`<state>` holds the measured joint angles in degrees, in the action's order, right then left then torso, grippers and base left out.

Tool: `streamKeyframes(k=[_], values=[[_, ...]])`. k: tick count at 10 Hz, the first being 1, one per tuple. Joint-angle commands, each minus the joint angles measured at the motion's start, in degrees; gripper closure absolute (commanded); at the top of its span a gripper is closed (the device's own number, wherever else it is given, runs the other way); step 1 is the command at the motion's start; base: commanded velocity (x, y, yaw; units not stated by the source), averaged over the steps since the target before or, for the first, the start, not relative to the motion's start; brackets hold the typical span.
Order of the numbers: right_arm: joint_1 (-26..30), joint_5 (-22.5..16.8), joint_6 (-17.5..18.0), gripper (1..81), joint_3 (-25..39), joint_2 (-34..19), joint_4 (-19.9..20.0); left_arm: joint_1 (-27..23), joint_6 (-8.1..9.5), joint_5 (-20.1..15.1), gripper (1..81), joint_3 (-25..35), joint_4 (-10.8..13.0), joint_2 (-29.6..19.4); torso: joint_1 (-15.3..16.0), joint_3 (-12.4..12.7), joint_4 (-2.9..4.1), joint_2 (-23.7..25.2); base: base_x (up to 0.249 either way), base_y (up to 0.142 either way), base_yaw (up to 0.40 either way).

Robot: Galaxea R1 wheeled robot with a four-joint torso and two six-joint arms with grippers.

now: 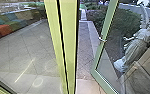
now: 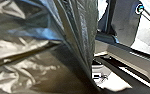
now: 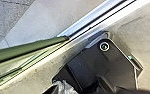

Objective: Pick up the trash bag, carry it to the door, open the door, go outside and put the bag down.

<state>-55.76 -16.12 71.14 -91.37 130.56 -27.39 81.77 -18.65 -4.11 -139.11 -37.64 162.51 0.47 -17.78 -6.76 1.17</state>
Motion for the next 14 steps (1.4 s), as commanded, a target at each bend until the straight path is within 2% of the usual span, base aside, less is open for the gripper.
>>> streamKeyframes(k=[1, 3, 4, 5, 6, 7, 8, 9, 10, 12, 14], values=[[-12.3, 0.1, -0.8, 1.0, -10.5, 13.6, -12.5, -1.2, -0.42, -5.5, 81.1, 0.7, 0.9, -0.4, 0.0, 0.0, 0.0, 0.0, 0.0, 0.0, 0.0], [-15.5, 0.3, -1.2, 1.0, -12.3, 16.2, -12.8, -1.2, -0.42, -5.5, 81.1, 0.6, 1.0, -0.5, 0.0, 0.0, 0.0, 0.0, 0.0, 0.0, 0.0], [-16.3, -0.6, -6.0, 1.0, -14.5, 18.4, -12.0, -1.2, -0.42, -5.5, 81.1, 0.6, 1.0, -0.5, 0.0, 0.0, 0.0, 0.0, 0.0, 0.0, 0.0], [-17.0, -0.7, -14.4, 1.0, -17.2, 20.5, -9.1, -1.3, -0.42, -5.5, 81.1, 0.6, 1.0, -0.4, 0.0, 0.0, 0.0, 0.0, 0.0, 0.0, 0.0], [-17.2, -0.6, -26.5, 1.0, -21.2, 22.4, 0.0, -1.3, -0.42, -5.5, 81.1, 0.6, 1.0, -0.4, 0.0, 0.0, 0.0, 0.0, 0.0, 0.0, 0.0], [-17.5, 0.3, -41.2, 1.0, -26.2, 23.9, 14.5, -1.4, -0.42, -5.5, 81.1, 0.6, 1.0, -0.4, 0.0, 0.0, 0.0, 0.0, 0.0, 0.0, 0.0], [-18.1, 0.5, -52.1, 1.0, -30.1, 25.4, 24.5, -1.5, -0.42, -5.5, 81.1, 0.6, 1.1, -0.4, 0.0, 0.0, 0.0, 0.0, 0.0, 0.0, 0.0], [-19.4, 0.6, -58.3, 1.0, -33.6, 27.1, 29.7, -1.8, -0.42, -5.5, 81.1, 0.5, 1.0, -0.6, 0.0, 0.0, -0.02, 0.0, 0.0, 0.0, 0.0], [-21.3, 1.8, -61.6, 1.0, -37.4, 29.2, 32.1, -2.2, -0.42, -5.5, 81.1, 0.5, 1.1, -0.8, 0.0, 0.0, 0.0, 0.0, 0.0, 0.0, 0.0], [-24.6, 3.9, -61.9, 1.0, -42.6, 32.5, 31.8, -2.6, -0.42, -5.5, 81.1, 0.6, 2.0, -0.7, -0.1, 0.0, 0.0, 0.0, 0.0, 0.0, 0.0], [-26.3, 4.2, -61.9, 1.0, -45.8, 34.6, 32.0, -2.9, -0.42, -5.4, 81.1, 0.1, 2.3, -0.6, -0.1, 0.0, 0.0, 0.0, 0.0, 0.0, 0.0]])
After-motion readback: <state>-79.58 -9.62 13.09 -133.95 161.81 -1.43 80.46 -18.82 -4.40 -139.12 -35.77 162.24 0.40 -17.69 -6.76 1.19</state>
